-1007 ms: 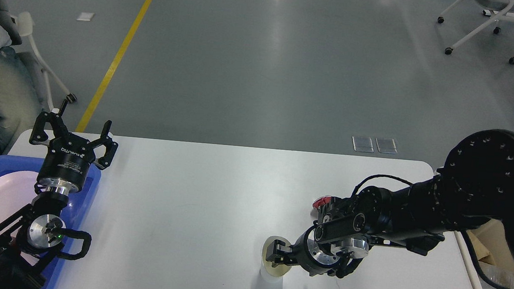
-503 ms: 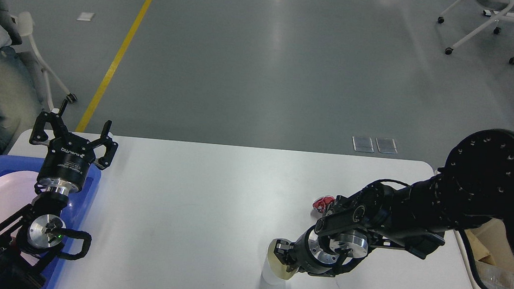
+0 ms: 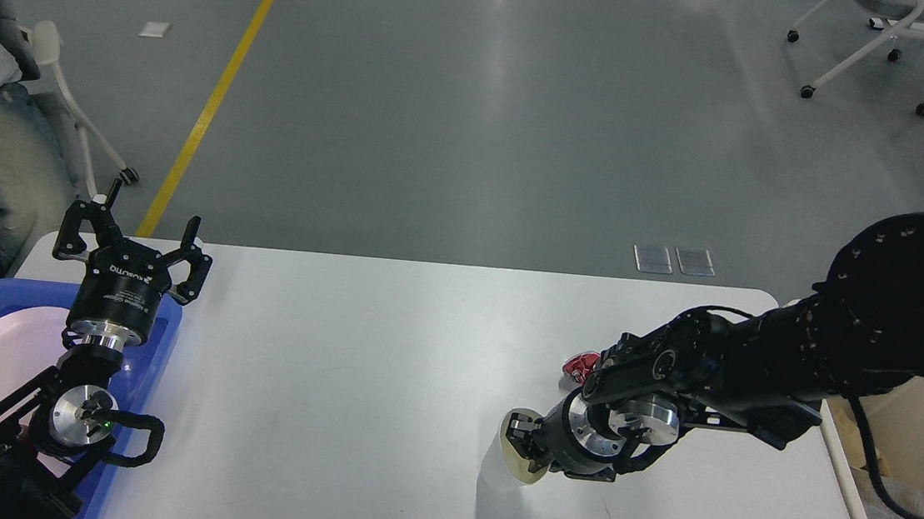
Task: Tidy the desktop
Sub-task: 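Lift the white cup and carry it over the white bin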
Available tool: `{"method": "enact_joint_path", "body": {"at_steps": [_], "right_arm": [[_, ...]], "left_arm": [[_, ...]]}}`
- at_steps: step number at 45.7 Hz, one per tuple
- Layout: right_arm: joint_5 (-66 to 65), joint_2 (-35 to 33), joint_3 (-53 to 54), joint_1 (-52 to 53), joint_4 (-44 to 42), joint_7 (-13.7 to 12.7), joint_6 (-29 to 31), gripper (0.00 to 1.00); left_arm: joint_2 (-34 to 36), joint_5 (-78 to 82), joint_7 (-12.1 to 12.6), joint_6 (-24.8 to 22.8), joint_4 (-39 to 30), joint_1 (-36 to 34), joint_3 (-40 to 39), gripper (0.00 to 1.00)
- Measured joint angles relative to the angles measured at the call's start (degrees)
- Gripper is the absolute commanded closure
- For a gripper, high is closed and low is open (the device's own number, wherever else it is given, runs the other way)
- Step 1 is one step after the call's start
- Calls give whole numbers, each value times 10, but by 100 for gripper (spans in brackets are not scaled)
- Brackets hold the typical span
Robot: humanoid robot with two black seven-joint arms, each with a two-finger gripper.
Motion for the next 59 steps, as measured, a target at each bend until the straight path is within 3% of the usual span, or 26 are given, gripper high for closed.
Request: {"method": "enact_joint_path", "body": {"at_steps": [11, 23, 28, 38, 59], "right_arm": [[-40, -59, -97, 203, 101, -10, 116, 100], [-111, -163, -138, 409, 133, -11, 381, 100], [-112, -183, -163, 487, 144, -11, 450, 100], [-106, -209, -220, 607, 173, -10, 473, 100], [-115, -285, -305, 591, 145, -10, 474, 100]], "left_arm": [[0, 0, 0, 0, 0, 0, 0, 4], [0, 0, 0, 0, 0, 0, 0, 4], [0, 0, 0, 0, 0, 0, 0, 4], [0, 0, 0, 0, 0, 0, 0, 4], [0, 0, 0, 0, 0, 0, 0, 4]]}}
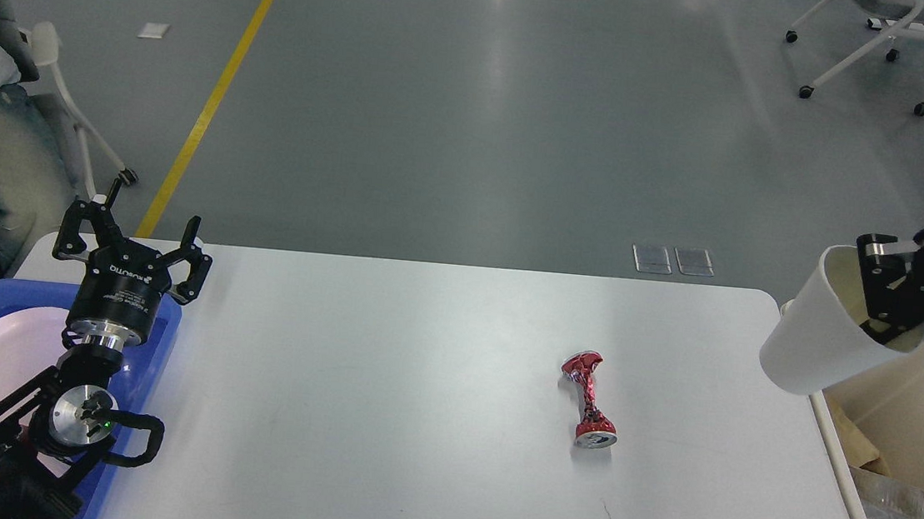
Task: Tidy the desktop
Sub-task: 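Lift the white cup and carry it over the white bin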
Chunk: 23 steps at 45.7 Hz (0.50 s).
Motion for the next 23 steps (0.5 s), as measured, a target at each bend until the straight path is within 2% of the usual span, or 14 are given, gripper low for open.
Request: {"method": "enact_joint_path", "body": {"at_steps": [13, 18, 23], "right_arm": [[-49, -111, -32, -110, -133, 0, -13, 100], [-83, -165, -20, -164, -177, 0, -63, 100], [-129, -234, 13, -232, -210, 1, -153, 100]], "left_arm": [[0, 0, 0, 0, 0, 0, 0, 4], [0, 0, 0, 0, 0, 0, 0, 4], [0, 0, 0, 0, 0, 0, 0, 4]]}}
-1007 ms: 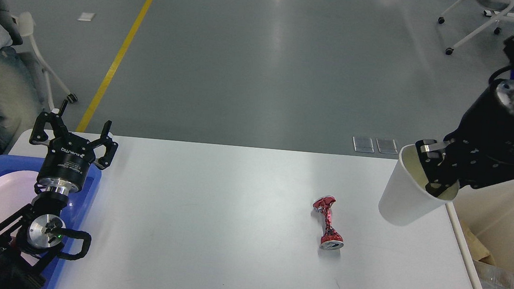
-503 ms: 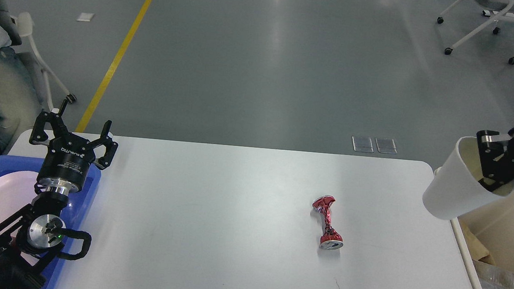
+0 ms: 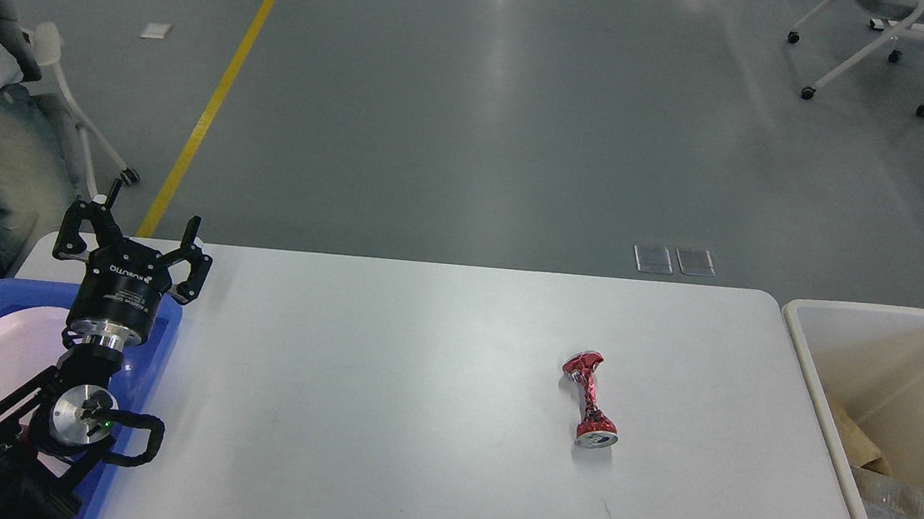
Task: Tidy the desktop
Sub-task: 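Lift the white cup and carry it over the white bin, then lower the cup into the white bin and open the right gripper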
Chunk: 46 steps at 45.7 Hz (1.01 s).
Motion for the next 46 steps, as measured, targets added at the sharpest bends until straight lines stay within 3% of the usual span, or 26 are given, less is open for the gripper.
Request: {"method": "enact_joint_path", "body": {"at_steps": [4, 5, 9, 14, 18, 31, 38, 46], "right_arm": [[-37, -56, 52, -63, -8, 1, -74, 100], [-57, -83, 85, -100, -10, 1, -117, 100], [-87, -105, 140, -182, -10, 2, -201, 100], [-103, -75, 193, -310, -24, 2, -308, 100], [-99, -16, 227, -427, -83, 2, -371, 100], [-7, 184, 422, -774, -413, 2, -408, 100], [3, 275, 480, -867, -553, 2, -411, 100], [3, 339, 484, -923, -621, 3, -444, 100]], "left_arm": [[0, 0, 0, 0, 0, 0, 0, 4], [0, 0, 0, 0, 0, 0, 0, 4], [0, 0, 0, 0, 0, 0, 0, 4], [0, 0, 0, 0, 0, 0, 0, 4], [0, 0, 0, 0, 0, 0, 0, 4], [0, 0, 0, 0, 0, 0, -1, 4], [0, 0, 0, 0, 0, 0, -1, 4], [0, 0, 0, 0, 0, 0, -1, 4]]}}
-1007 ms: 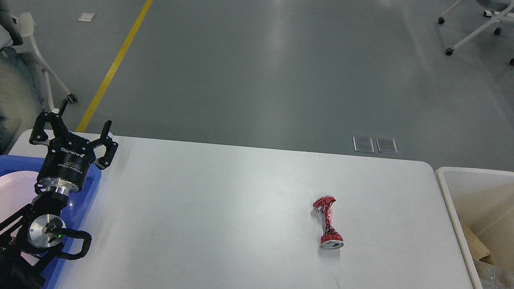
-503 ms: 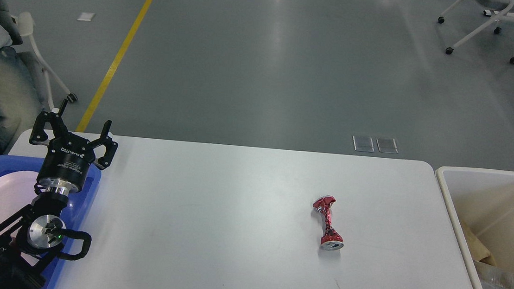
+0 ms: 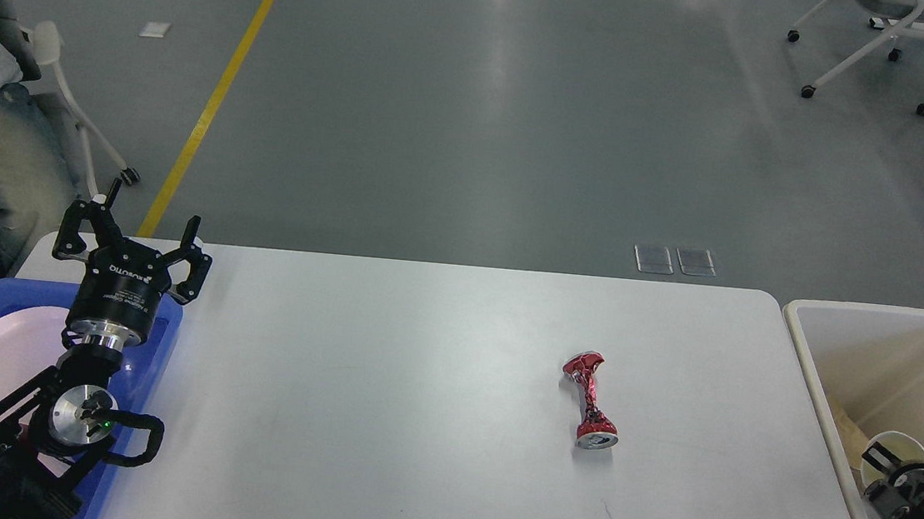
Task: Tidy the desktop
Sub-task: 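Lower the cup into the white bin and open the right gripper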
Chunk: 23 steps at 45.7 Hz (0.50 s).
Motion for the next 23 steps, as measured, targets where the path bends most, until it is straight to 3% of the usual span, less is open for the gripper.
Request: {"method": "enact_joint_path", "body": {"at_steps": [16, 20, 23], "right_arm": [[-2, 13, -4, -33, -6, -3, -41, 100], [-1, 10, -3, -37, -6, -3, -42, 59], [0, 6, -2, -39, -5, -3, -44, 35]], "left_arm": [[0, 0, 0, 0, 0, 0, 0, 4], [0, 0, 0, 0, 0, 0, 0, 4], [0, 0, 0, 0, 0, 0, 0, 4]]}}
